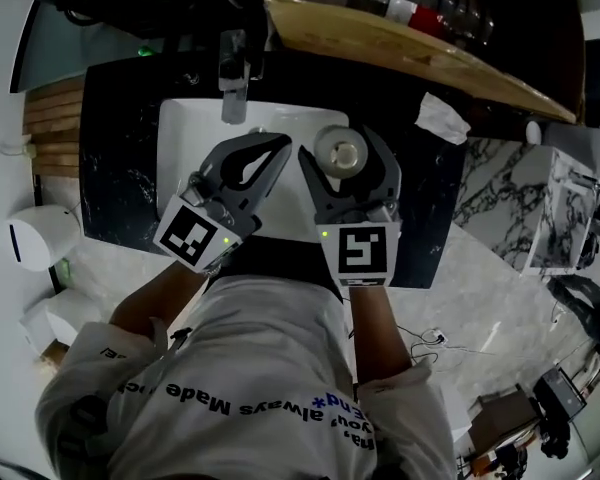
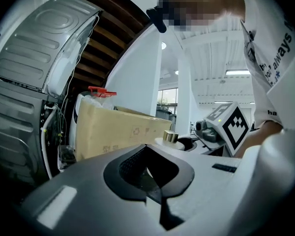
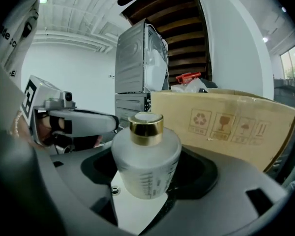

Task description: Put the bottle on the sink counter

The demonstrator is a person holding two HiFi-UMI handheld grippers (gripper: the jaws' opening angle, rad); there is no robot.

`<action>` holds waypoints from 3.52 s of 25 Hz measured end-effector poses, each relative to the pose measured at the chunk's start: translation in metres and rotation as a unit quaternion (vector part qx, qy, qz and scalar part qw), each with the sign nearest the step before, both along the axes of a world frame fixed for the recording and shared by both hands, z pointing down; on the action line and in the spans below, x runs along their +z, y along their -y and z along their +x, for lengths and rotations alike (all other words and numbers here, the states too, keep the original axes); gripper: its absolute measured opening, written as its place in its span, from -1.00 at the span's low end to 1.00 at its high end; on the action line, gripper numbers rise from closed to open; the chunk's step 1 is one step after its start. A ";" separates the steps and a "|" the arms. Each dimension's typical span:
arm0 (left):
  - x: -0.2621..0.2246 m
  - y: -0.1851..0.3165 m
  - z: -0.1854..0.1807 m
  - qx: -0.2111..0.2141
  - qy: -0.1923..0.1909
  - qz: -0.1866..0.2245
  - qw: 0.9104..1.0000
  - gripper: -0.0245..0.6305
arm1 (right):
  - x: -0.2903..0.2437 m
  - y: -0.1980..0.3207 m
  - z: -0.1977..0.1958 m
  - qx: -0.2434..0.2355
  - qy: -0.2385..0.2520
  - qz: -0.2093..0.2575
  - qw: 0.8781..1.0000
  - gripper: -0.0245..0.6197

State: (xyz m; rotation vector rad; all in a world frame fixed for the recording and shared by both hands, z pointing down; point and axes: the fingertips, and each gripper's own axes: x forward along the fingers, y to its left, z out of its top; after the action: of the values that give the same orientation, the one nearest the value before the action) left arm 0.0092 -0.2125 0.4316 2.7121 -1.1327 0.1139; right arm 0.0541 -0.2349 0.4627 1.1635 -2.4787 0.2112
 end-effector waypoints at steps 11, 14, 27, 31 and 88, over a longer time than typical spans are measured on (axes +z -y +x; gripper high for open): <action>0.068 0.040 0.015 -0.028 0.013 -0.029 0.999 -0.92 | 0.077 0.066 0.015 0.037 -0.014 0.002 0.999 0.11; 0.084 0.048 0.018 -0.033 0.012 -0.032 0.999 -0.92 | 0.093 0.081 0.017 0.045 -0.015 -0.002 0.999 0.11; 0.133 0.074 0.017 -0.058 0.014 -0.050 0.997 -0.92 | 0.138 0.116 0.013 0.056 -0.024 -0.017 0.998 0.11; 0.144 0.074 0.022 -0.056 0.020 -0.062 0.996 -0.92 | 0.145 0.121 0.014 0.057 -0.024 -0.021 0.998 0.11; -0.119 -0.089 0.043 0.078 -0.012 0.049 0.996 -0.92 | -0.141 -0.108 0.037 -0.059 0.082 0.044 0.994 -0.64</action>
State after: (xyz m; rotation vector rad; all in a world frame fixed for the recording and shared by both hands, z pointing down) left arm 0.0517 -0.1233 0.3126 2.8793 -0.9415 0.0480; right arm 0.0912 -0.1266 0.3213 1.0684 -2.7149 0.1729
